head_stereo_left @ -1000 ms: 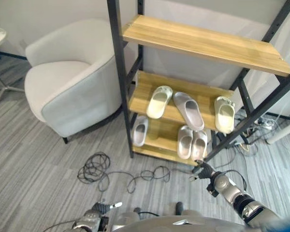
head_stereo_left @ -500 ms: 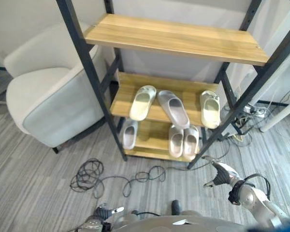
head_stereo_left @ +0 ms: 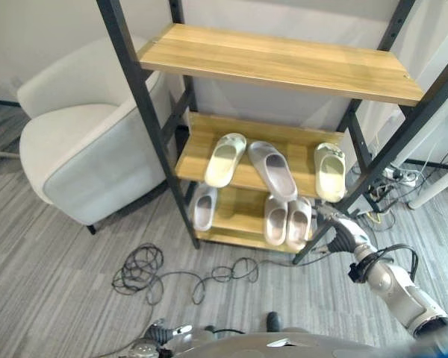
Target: Arrange the slippers neatly on the shoe rack.
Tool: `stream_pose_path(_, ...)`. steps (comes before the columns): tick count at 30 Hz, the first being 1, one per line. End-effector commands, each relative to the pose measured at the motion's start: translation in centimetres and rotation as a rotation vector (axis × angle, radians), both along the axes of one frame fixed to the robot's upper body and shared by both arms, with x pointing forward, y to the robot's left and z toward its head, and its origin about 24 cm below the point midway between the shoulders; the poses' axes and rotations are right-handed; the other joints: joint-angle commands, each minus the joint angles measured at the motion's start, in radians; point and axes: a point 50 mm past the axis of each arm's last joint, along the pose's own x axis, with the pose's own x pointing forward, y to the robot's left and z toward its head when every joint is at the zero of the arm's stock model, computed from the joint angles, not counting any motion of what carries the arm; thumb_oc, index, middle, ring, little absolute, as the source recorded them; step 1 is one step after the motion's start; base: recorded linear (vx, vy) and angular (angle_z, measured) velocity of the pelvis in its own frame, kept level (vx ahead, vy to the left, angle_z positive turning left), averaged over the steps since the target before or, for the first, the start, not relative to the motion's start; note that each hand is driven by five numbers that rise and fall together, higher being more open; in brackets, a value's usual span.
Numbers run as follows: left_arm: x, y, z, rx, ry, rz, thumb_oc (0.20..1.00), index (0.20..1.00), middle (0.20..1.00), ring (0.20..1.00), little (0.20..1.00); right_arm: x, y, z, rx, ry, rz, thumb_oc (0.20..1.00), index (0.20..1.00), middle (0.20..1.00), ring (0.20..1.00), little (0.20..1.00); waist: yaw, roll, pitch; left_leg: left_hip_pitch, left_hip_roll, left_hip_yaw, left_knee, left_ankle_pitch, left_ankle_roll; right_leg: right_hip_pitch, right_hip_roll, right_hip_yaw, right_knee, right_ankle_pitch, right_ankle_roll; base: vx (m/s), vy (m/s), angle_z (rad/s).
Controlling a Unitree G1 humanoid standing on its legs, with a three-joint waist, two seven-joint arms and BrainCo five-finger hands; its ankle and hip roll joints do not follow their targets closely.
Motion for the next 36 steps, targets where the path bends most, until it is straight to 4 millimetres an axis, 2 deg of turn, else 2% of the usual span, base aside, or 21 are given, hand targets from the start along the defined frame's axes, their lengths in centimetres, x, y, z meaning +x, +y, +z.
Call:
stream_pose_path(1,1.2,-1.6,-0.1,0.001,-0.03,-0.068,1.0,1.0,1.0,1.0,1.0,2.7,-1.2,4.0,-0.046,-0.2,-0.015,1.0,1.0,1.0,1.0,1.0,0.021,0.042,0.0,-0.003,0.029,-0.067,0.001,-0.037,-0.02,0.014,0.002,-0.018,0.136,-0.187,0.056,0.04,-0.01,0.03)
stream_pose_path(6,0.8,-1.3,-0.2,0.012,-0.02,-0.072,1.0,1.0,1.0,1.0,1.0,3.8,-1.6,4.5,-0.048,-0.226,-0.048,1.0,1.0,1.0,1.0,1.0,0.032,0.04,0.0,-0.001,0.031,-0.075,-0.005,-0.036,-0.022,0.018,0.003,-0.025,0.132,-0.187,0.055,0.05,-0.014,0.08)
stream_pose_path(10,0.4,-0.7,-0.1,0.03,-0.006,-0.076,1.0,1.0,1.0,1.0,1.0,5.5,-2.5,5.2,-0.103,-0.234,-0.06,1.0,1.0,1.0,1.0,1.0,0.046,0.036,0.005,-0.008,0.031,-0.081,-0.008,-0.033,-0.027,0.015,0.002,-0.034,0.128,-0.19,0.055,0.04,-0.022,0.06)
stream_pose_path(14,0.1,-0.1,0.0,0.051,0.01,-0.078,1.0,1.0,1.0,1.0,1.0,7.9,-3.4,5.8,-0.083,-0.245,-0.157,1.0,1.0,1.0,1.0,1.0,0.066,0.032,0.018,-0.026,0.03,-0.087,-0.005,-0.031,-0.031,0.007,0.002,-0.044,0.122,-0.19,0.05,0.01,-0.015,0.01)
stream_pose_path(22,0.7,-0.1,0.1,0.054,-0.013,-0.072,1.0,1.0,1.0,1.0,1.0,10.3,-3.7,7.6,-0.056,-0.261,-0.203,1.0,1.0,1.0,1.0,1.0,0.085,0.032,0.044,-0.062,0.026,-0.102,0.003,-0.025,-0.035,-0.009,0.003,-0.055,0.122,-0.192,0.045,0.02,-0.01,0.11)
stream_pose_path(34,3.3,-0.5,0.6,0.061,-0.102,-0.095,1.0,1.0,1.0,1.0,1.0,12.9,-4.5,10.0,0.03,-0.337,-0.338,1.0,1.0,1.0,1.0,1.0,0.107,0.044,0.113,-0.165,0.018,-0.132,0.022,0.002,-0.043,-0.098,0.001,-0.074,0.15,-0.188,0.04,-0.04,-0.011,0.09)
stream_pose_path(35,4.1,-0.3,0.9,0.074,-0.128,-0.106,1.0,1.0,1.0,1.0,1.0,13.5,-5.1,11.5,0.062,-0.379,-0.375,1.0,1.0,1.0,1.0,1.0,0.11,0.05,0.132,-0.187,0.014,-0.136,0.02,0.013,-0.045,-0.126,0.0,-0.078,0.159,-0.184,0.041,-0.09,0.007,0.08)
stream_pose_path(36,4.4,-0.3,1.0,0.073,-0.137,-0.105,1.0,1.0,1.0,1.0,1.0,13.7,-5.3,11.9,0.072,-0.389,-0.389,1.0,1.0,1.0,1.0,1.0,0.111,0.052,0.134,-0.197,0.013,-0.138,0.018,0.017,-0.044,-0.138,0.0,-0.078,0.162,-0.182,0.042,-0.1,0.008,0.16)
